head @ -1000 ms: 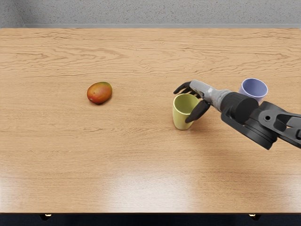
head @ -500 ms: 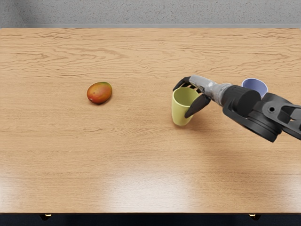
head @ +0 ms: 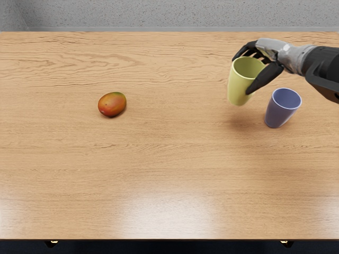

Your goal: Pick up cup and place in cup with right hand

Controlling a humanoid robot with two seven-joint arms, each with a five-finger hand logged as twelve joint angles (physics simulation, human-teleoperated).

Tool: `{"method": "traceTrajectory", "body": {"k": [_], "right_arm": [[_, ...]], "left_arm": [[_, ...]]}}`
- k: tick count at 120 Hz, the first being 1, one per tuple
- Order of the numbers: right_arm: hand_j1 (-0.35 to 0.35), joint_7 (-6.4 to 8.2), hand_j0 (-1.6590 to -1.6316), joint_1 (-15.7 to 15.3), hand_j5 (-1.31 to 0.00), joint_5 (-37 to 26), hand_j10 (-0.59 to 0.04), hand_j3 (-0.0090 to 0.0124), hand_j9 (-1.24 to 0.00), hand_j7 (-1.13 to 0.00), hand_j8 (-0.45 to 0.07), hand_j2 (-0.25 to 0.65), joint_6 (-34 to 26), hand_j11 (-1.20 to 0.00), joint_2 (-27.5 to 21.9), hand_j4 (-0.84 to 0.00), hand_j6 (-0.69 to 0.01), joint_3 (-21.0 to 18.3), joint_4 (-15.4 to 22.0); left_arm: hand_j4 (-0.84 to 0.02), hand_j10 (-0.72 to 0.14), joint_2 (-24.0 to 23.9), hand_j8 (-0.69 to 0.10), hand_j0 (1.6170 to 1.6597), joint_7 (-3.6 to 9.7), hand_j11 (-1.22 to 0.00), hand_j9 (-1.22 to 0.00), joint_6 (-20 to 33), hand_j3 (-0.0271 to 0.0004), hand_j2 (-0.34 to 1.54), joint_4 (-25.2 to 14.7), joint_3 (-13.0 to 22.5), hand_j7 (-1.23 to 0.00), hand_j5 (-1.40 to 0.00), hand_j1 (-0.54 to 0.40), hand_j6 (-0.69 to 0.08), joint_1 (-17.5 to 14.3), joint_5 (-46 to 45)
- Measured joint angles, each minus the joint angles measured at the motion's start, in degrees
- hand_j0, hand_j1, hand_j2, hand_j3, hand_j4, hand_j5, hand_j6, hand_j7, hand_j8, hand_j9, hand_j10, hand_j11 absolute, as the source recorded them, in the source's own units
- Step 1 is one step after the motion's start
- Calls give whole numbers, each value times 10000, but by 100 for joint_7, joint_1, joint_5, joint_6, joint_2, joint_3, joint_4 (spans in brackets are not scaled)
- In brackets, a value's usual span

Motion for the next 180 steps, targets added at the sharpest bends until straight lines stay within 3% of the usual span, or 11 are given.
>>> {"method": "traceTrajectory", "body": {"k": [36, 43, 52, 64, 79, 123, 131, 139, 147, 162, 180], "right_arm": [[1276, -2, -16515, -32, -8316, 194, -3484, -5, -7946, -7485, -1974, 872, -60, -7683, -541, -3447, -2263, 143, -218], [1216, -2, -16516, -39, -8334, 250, -3495, 5, -8051, -7551, -1940, 830, -102, -7780, -620, -3392, -2238, 132, -266], [1146, 0, -16519, -106, -8304, 285, -3495, -6, -7999, -7557, -1975, 835, -249, -7778, -698, -3435, -2295, 110, -312], [1060, 0, -16527, -223, -8030, 303, -3638, 3, -7851, -7434, -2178, 788, -366, -7650, -831, -3617, -2425, 94, -335], [1134, 1, -16531, -334, -7908, 293, -3759, -1, -7738, -7344, -2308, 850, -477, -7582, -921, -3778, -2516, 88, -354], [2234, 6, -16512, -542, -7846, 251, -3237, 0, -7620, -7082, -1674, 2247, -683, -7587, -847, -2854, -1905, -46, -580], [2521, 5, -16506, -561, -7738, 198, -3234, -4, -7532, -6980, -1602, 2772, -739, -7517, -715, -2754, -1832, -70, -699], [2818, 5, -16499, -573, -7608, 152, -3135, 8, -7450, -6811, -1482, 3385, -793, -7431, -593, -2590, -1515, -83, -794], [2150, 3, -16514, -615, -6924, 109, -3321, 0, -6773, -6273, -1791, 2249, -829, -6756, -528, -2840, -1823, -91, -887], [-434, 1, -16544, -649, -3778, 85, -1831, 0, -3694, -3419, -1008, 1237, -844, -3683, -472, -1571, -1033, -95, -996], [-2041, 1, -16563, -484, -1817, 242, -904, 0, -1775, -1640, -518, 611, -314, -1769, -339, -783, -538, -36, -1028]], "left_arm": [[-1, 1, 0, 0, 16581, 0, 0, 0, 0, 0, -1, 0, 0, 0, 0, 3490, 0, 0, 0], [0, 1, 0, 0, 16581, 0, 0, 0, 0, 0, -1, 0, 0, 0, 0, 3490, 0, 0, 0], [0, 1, 0, 0, 16581, 0, 1, 0, 0, 0, -1, 0, 0, 0, 0, 3490, 0, 0, 0], [-1, 1, 0, 0, 16581, 0, 1, 1, 0, 0, -1, 0, 0, 0, 0, 3490, 0, 0, 1], [0, 1, 0, 0, 16581, 0, 0, 0, 0, 0, -1, 0, -1, 0, 0, 3490, 0, 0, 0], [0, 1, 0, 1, 16581, 0, -2, -2, 0, -2, 2, 0, -1, -2, -2, 3488, 0, 0, 1], [0, 1, 0, 1, 16581, 0, -2, -2, 0, -2, 2, 0, -2, -2, -2, 3488, 0, 0, 1], [0, 1, 0, 1, 16581, 0, -2, -2, 0, -2, 2, 0, -2, -2, -2, 3488, 0, 0, 1], [0, 1, 0, 0, 16581, 0, -2, -2, 0, -2, 1, 0, -1, -2, -2, 3489, 0, 0, 1], [0, 0, 0, 0, 16581, 0, -2, -2, 0, -1, 1, 0, -1, -2, -2, 3489, 0, -4, 0], [0, 1, 0, 0, 16581, 0, -2, -2, 0, -1, 1, 0, -1, -2, -2, 3489, 0, 0, 0]]}}
